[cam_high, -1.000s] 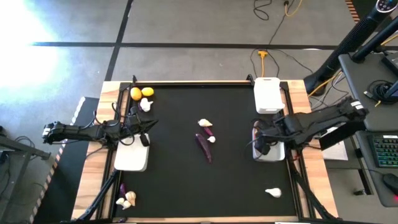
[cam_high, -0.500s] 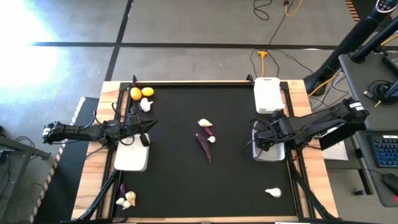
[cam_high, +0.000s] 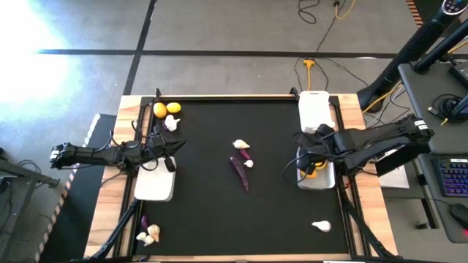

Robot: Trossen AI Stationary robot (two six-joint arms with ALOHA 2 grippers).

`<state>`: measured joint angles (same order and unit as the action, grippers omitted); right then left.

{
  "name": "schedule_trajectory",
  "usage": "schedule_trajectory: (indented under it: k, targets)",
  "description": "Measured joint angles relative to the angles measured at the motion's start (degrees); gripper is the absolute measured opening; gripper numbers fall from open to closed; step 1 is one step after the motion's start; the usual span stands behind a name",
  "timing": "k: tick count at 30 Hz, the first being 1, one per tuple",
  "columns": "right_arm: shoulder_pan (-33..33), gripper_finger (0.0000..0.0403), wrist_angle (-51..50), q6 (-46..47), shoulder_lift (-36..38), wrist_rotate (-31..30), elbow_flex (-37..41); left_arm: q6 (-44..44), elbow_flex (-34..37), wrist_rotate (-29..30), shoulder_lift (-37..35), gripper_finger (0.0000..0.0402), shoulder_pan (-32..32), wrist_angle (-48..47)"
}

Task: Sort produce into baskets
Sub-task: Put the garlic into the top white bin

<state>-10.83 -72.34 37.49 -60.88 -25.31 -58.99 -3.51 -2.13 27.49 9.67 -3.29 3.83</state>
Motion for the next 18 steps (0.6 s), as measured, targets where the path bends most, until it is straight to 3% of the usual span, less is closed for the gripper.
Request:
schedule_trajectory:
  k: [2,6,11,18]
  targets:
    - [-0.35,0.0308,1.06,-2.39,0.00,2.99,-2.00,-0.01,0.00,0.00,-0.02,0.0000,0.01,-0.02]
    - [-4.08,0.0296,1.31,-0.88,-0.02,14.91,-2.77,-0.01,0.00,0.01,0.00,0.0000,0.01,-0.01]
    - [-15.53,0.0282,1.30,18.53,-0.87,25.60,-0.32,-0.02,0.00,0.00,-0.01,0.0000,0.01,-0.02]
    - [-35.19,0.0283,5.98,36.68,-7.82,27.44,0.88,-0.01,0.00,0.00,-0.01,0.0000,0.01,-0.02]
